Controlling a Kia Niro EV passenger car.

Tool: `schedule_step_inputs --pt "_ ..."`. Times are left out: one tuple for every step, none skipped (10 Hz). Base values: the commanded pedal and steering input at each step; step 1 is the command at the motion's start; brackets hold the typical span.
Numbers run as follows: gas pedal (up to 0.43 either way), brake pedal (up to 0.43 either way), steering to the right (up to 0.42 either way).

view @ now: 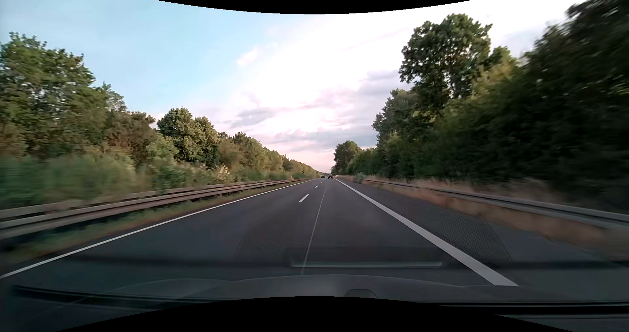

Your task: Follow the waypoints while adhering to traffic rules and regulations

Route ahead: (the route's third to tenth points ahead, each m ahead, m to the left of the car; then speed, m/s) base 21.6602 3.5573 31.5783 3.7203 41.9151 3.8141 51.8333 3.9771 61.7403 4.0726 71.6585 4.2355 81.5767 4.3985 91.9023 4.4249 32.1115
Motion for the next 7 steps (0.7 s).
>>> schedule_step_inputs --pt "0.197 0.000 -0.007" --pt "0.197 0.000 -0.007" --pt "0.197 0.000 -0.007" --pt "0.177 0.000 -0.006" --pt "0.169 0.000 -0.006" --pt "0.157 0.000 -0.006" --pt "0.157 0.000 -0.005"
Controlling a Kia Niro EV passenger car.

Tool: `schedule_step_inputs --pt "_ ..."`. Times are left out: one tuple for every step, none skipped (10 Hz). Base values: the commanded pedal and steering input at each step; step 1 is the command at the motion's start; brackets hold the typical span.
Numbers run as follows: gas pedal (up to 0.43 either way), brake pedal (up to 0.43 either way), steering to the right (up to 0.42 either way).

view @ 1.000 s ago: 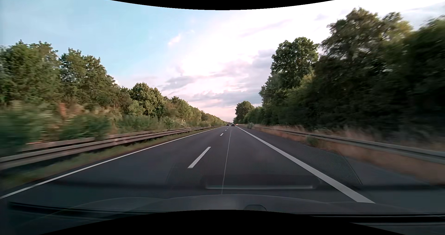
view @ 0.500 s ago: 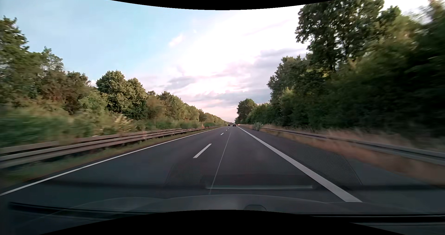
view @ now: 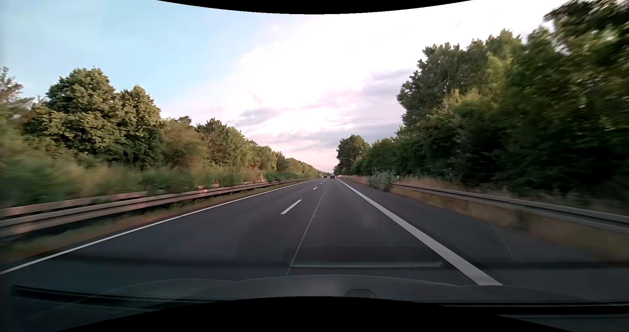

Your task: Follow the waypoints while adhering to traffic rules and regulations

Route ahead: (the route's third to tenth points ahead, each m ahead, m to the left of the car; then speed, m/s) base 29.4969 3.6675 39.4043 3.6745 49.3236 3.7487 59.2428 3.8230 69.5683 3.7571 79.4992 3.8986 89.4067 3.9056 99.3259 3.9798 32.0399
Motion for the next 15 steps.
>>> schedule_step_inputs --pt "0.157 0.000 -0.005" --pt "0.157 0.000 -0.005" --pt "0.138 0.000 -0.005" --pt "0.118 0.000 -0.005" --pt "0.110 0.000 -0.005" --pt "0.110 0.000 -0.005" --pt "0.110 0.000 -0.005" --pt "0.098 0.000 -0.005" --pt "0.098 0.000 -0.005" --pt "0.098 0.000 -0.005" --pt "0.098 0.000 -0.005" --pt "0.098 0.000 -0.004" --pt "0.098 0.000 -0.004" --pt "0.098 0.000 -0.004" --pt "0.098 0.000 -0.004"
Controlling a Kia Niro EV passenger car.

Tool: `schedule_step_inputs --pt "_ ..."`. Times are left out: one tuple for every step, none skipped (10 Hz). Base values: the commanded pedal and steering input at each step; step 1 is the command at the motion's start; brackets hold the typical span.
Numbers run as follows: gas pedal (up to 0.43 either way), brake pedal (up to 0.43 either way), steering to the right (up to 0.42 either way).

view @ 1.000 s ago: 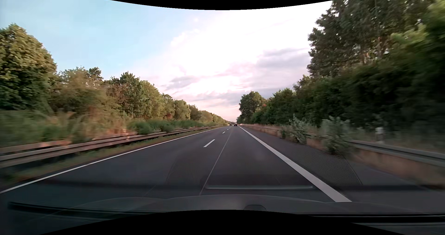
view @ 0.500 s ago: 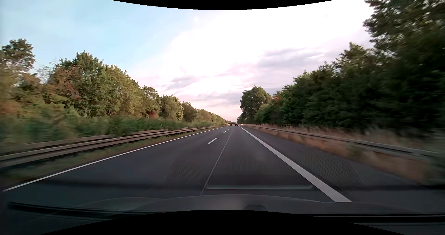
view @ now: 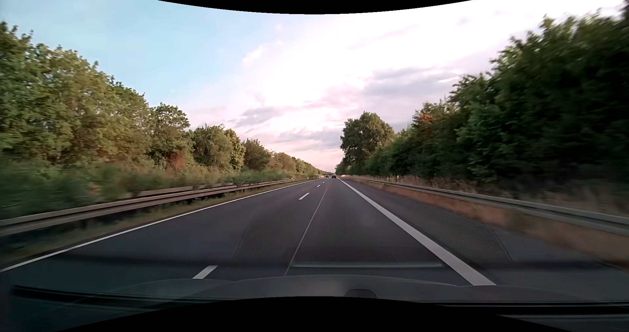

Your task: Follow the waypoints while adhering to traffic rules and regulations

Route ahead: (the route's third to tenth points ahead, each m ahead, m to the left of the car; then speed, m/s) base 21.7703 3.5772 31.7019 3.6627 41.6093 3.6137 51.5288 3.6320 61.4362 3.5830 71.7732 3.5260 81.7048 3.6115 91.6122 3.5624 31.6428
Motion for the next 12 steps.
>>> schedule_step_inputs --pt "0.098 0.000 -0.004" --pt "0.087 0.000 -0.004" --pt "0.087 0.000 -0.004" --pt "0.098 0.000 -0.004" --pt "0.098 0.000 -0.004" --pt "0.110 0.000 -0.004" --pt "0.110 0.000 -0.004" --pt "0.118 0.000 -0.004" --pt "0.118 0.000 -0.004" --pt "0.118 0.000 -0.004" --pt "0.118 0.000 -0.004" --pt "0.118 0.000 -0.004"
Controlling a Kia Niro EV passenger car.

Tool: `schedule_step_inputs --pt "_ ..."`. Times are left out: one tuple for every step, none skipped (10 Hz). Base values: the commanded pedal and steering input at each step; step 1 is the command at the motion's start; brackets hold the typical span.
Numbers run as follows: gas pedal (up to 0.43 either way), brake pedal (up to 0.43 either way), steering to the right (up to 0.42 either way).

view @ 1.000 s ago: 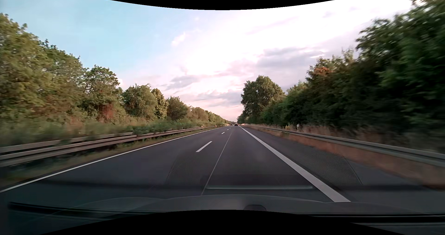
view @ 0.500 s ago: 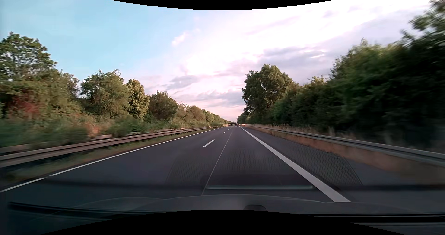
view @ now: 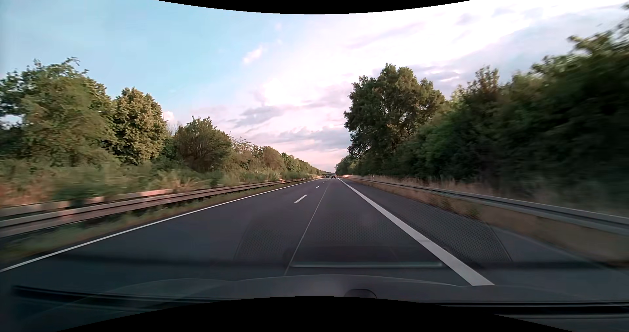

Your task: Follow the waypoints while adhering to traffic rules and regulations

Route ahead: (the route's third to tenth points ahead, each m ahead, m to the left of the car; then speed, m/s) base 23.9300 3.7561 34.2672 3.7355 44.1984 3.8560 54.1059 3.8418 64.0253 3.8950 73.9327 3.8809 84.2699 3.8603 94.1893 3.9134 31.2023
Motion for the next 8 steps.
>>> schedule_step_inputs --pt "0.118 0.000 -0.004" --pt "0.118 0.000 -0.003" --pt "0.118 0.000 -0.004" --pt "0.118 0.000 -0.004" --pt "0.118 0.000 -0.003" --pt "0.118 0.000 -0.004" --pt "0.118 0.000 -0.004" --pt "0.118 0.000 -0.004"
